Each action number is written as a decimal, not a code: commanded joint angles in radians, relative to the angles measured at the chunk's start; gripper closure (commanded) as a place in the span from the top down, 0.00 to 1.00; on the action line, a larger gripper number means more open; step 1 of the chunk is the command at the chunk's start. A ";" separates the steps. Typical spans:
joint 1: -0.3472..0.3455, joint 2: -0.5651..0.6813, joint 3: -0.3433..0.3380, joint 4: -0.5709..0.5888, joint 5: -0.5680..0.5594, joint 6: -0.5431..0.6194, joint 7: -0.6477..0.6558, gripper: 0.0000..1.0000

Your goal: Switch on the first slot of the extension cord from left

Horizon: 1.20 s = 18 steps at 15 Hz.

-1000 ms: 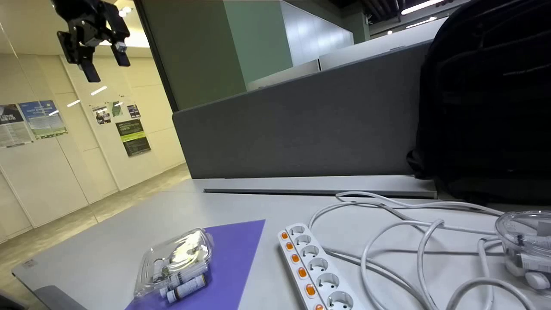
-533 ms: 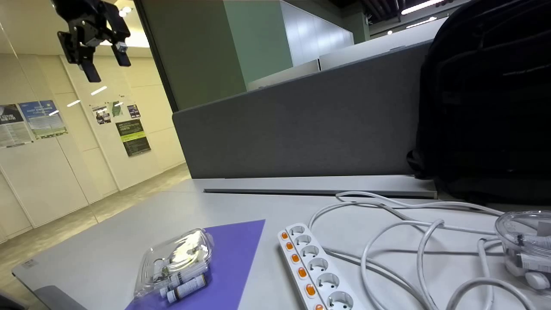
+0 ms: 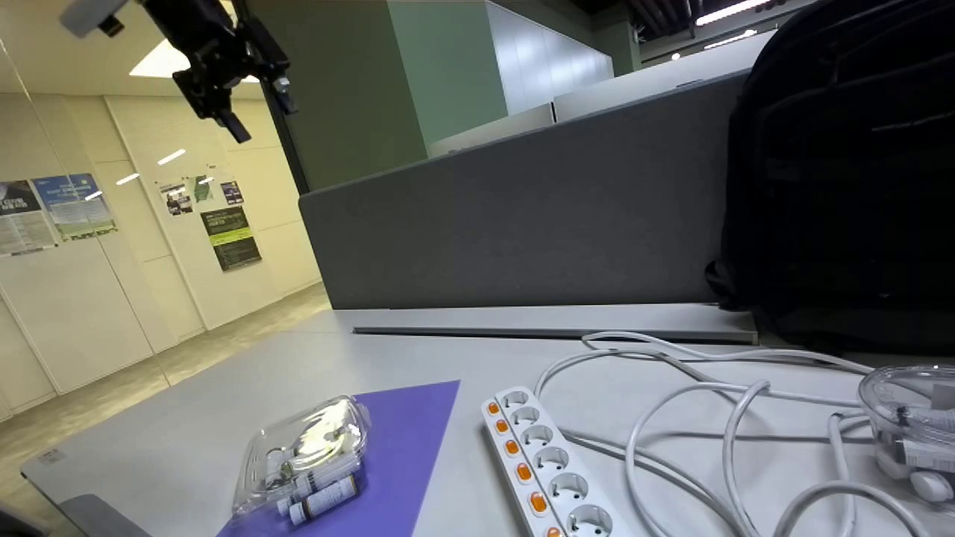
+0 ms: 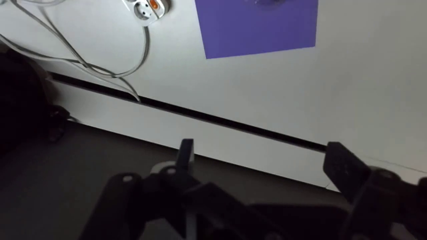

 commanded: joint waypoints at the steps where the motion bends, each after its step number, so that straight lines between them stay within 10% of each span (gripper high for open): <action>1: -0.027 0.096 -0.028 0.000 -0.070 0.115 0.047 1.00; 18: -0.074 0.400 -0.217 0.000 -0.018 0.166 0.001 1.00</action>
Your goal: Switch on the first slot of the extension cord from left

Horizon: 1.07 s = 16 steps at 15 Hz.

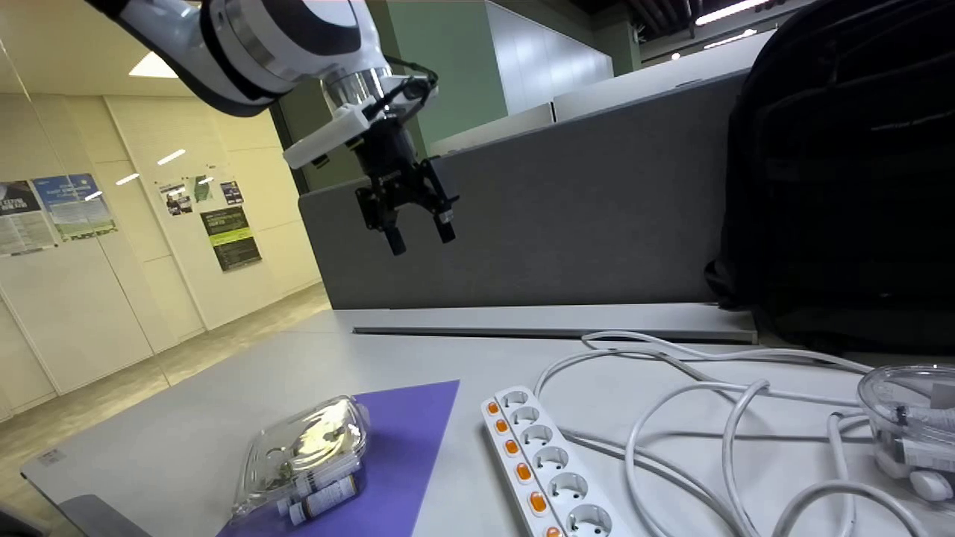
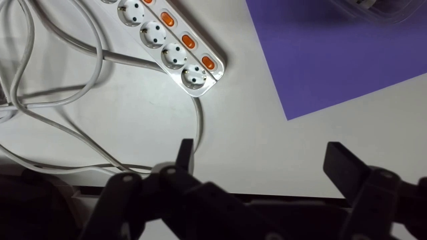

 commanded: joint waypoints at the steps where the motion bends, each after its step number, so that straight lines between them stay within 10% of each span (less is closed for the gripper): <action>1: 0.010 -0.001 -0.009 0.001 0.002 -0.002 -0.002 1.00; 7: 0.009 0.031 -0.013 -0.010 -0.011 0.074 0.005 1.00; 16: -0.019 0.235 -0.034 0.058 0.090 0.207 -0.077 0.24</action>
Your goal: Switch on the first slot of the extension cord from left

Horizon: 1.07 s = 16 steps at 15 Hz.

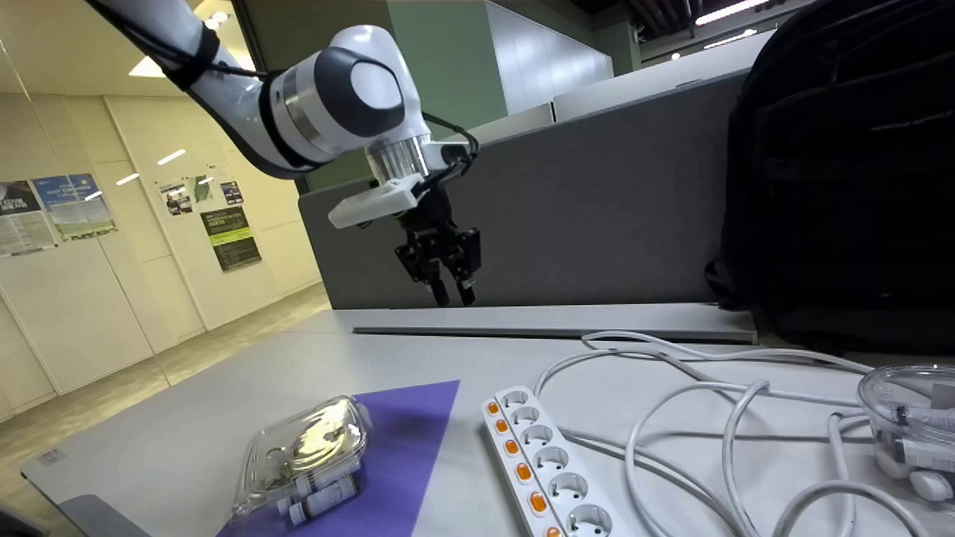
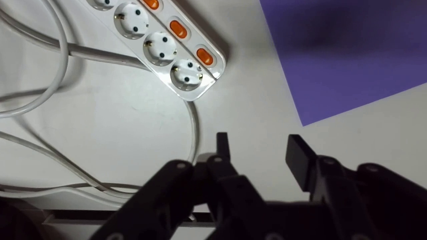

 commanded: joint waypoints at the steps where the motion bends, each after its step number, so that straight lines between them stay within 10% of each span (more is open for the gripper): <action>1: -0.016 0.074 -0.002 0.059 0.058 0.032 -0.046 0.18; 5: -0.031 0.136 0.003 0.083 0.109 0.044 -0.092 0.00; 16: -0.031 0.143 -0.014 -0.051 0.110 0.184 -0.097 0.00</action>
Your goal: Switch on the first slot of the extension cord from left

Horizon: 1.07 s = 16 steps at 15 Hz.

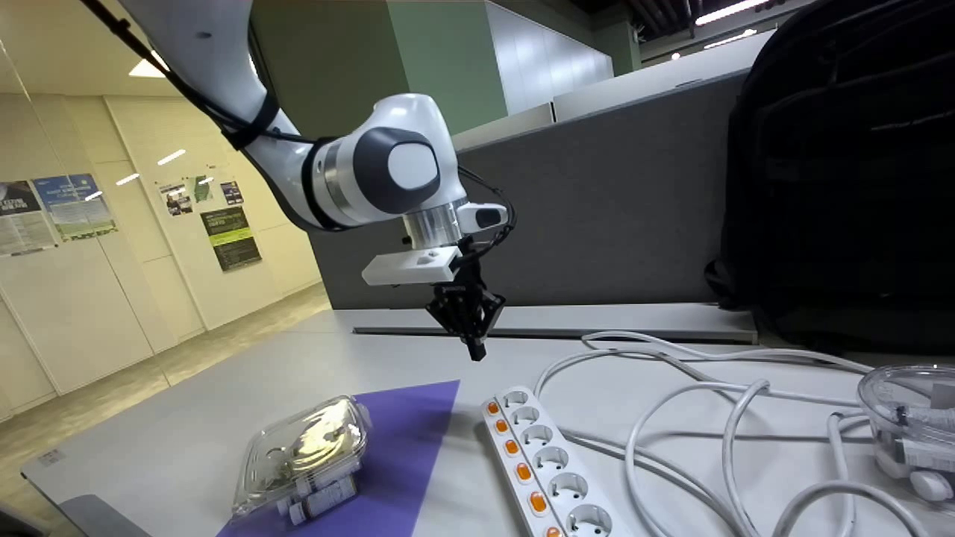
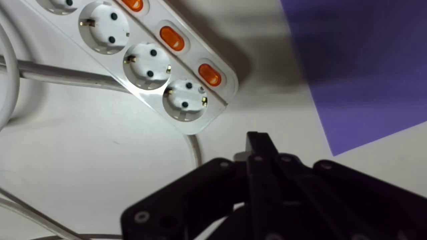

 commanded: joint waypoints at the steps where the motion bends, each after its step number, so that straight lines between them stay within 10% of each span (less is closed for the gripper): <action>1: -0.008 -0.031 0.002 -0.071 0.012 0.047 -0.003 0.00; 16: -0.016 -0.053 -0.011 -0.133 0.046 0.108 0.016 0.00</action>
